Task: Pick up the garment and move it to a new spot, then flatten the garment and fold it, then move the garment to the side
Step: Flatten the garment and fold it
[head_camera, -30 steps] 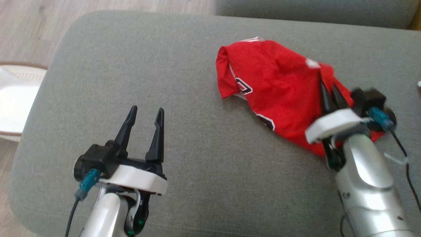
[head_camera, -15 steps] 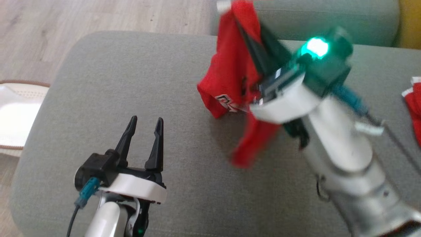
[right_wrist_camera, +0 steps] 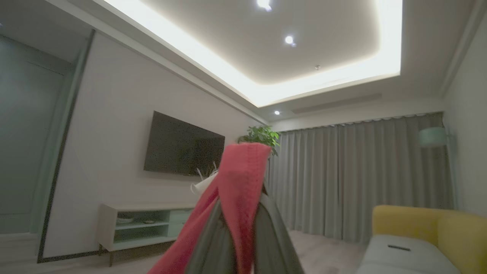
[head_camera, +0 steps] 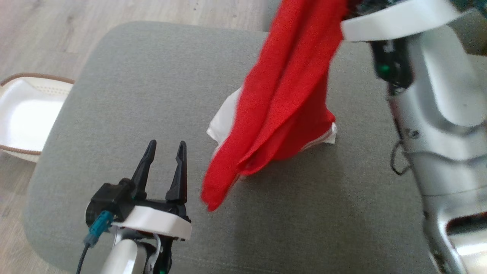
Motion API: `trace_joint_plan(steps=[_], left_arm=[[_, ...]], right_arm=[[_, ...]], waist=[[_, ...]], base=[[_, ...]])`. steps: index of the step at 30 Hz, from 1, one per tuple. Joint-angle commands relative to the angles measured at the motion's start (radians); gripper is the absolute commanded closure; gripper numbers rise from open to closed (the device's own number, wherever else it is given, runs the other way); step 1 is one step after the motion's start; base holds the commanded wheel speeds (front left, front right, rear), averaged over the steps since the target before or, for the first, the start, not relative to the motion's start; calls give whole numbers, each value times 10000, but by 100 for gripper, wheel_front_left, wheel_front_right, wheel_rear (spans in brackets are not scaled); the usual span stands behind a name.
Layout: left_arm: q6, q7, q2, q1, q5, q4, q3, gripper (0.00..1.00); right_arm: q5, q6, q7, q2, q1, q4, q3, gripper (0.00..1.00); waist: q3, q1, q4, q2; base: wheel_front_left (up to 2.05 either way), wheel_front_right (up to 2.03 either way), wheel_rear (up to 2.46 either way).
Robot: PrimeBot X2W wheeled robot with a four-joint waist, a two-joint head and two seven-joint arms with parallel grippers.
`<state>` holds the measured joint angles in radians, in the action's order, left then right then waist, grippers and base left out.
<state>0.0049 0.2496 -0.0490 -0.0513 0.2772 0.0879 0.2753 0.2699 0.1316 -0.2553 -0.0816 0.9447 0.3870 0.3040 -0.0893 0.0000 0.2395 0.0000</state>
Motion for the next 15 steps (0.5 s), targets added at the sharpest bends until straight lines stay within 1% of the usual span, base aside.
trace_joint_plan(steps=[1,6,8,9,12,15], left_arm=[[48,122,-13,-371,49,-421,-375,0],[21,122,-13,-542,38,-433,-352,0],[3,122,-13,-660,-16,-435,-277,0],[-12,122,-13,-721,-35,-427,-221,0],[-74,122,-13,-873,-121,-374,-49,0],[-66,122,-13,-956,-142,-325,-10,0]], right_arm=[[-92,-9,62,-87,-82,-123,-237,100],[-315,-9,928,-1154,-1640,955,-1239,100],[-745,-9,1218,-1557,-2263,1410,-1597,100],[-1134,-9,1325,-1744,-2521,1674,-1923,100],[-2312,-9,1431,-1888,-2947,2309,-3125,100],[-3670,-9,1275,-1744,-3039,2520,-4475,100]], waist=[[-120,0,-137,0],[-316,0,-554,0],[-416,0,-727,0],[-450,0,-804,0],[-518,0,-999,0],[-518,0,-1118,0]], base=[[0,0,0],[0,0,0],[0,0,0],[0,0,0],[0,0,0],[0,0,0]])
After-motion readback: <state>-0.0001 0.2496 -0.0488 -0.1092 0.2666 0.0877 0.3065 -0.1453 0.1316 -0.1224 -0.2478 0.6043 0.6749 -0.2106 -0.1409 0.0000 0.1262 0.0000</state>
